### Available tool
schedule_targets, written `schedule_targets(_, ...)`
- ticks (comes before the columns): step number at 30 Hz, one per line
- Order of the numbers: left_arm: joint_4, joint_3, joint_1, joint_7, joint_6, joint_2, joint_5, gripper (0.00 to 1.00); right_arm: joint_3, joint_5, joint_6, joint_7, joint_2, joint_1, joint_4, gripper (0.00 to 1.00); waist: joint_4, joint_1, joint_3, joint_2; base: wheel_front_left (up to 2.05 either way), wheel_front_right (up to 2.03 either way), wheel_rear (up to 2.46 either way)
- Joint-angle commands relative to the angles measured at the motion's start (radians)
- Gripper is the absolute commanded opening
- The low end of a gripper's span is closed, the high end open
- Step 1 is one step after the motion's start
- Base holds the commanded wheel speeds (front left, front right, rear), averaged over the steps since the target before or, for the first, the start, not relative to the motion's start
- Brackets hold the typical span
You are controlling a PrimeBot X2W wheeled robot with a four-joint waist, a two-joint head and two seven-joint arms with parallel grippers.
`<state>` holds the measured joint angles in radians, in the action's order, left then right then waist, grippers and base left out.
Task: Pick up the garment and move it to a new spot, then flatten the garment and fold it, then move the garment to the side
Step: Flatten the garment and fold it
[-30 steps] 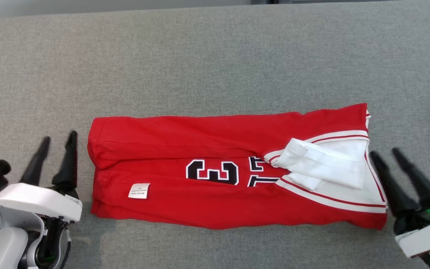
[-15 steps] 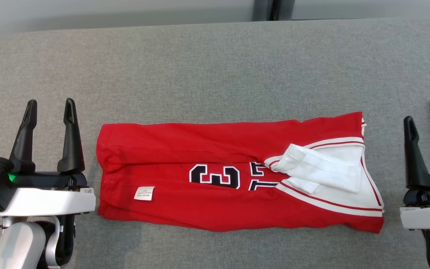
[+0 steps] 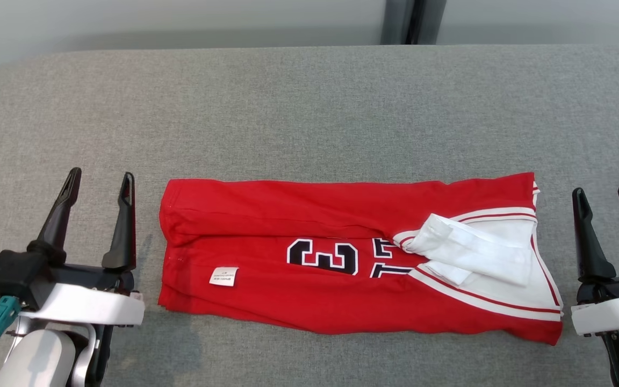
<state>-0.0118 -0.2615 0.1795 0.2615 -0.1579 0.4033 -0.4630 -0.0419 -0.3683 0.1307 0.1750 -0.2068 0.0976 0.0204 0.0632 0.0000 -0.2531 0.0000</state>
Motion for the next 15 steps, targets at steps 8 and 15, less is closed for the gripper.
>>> schedule_targets(8,0.044,-0.002,0.046,0.004,0.029,-0.018,0.026,1.0,0.002,0.012,0.0,-0.044,-0.028,0.03,0.031,1.0,0.009,0.0,-0.012,0.0,0.0,0.0,0.0)
schedule_targets(15,0.065,-0.004,0.071,0.004,0.045,-0.041,0.044,1.0,0.016,0.0,0.0,-0.079,-0.036,0.028,0.112,1.0,0.024,0.0,-0.042,0.0,0.0,0.0,0.0)
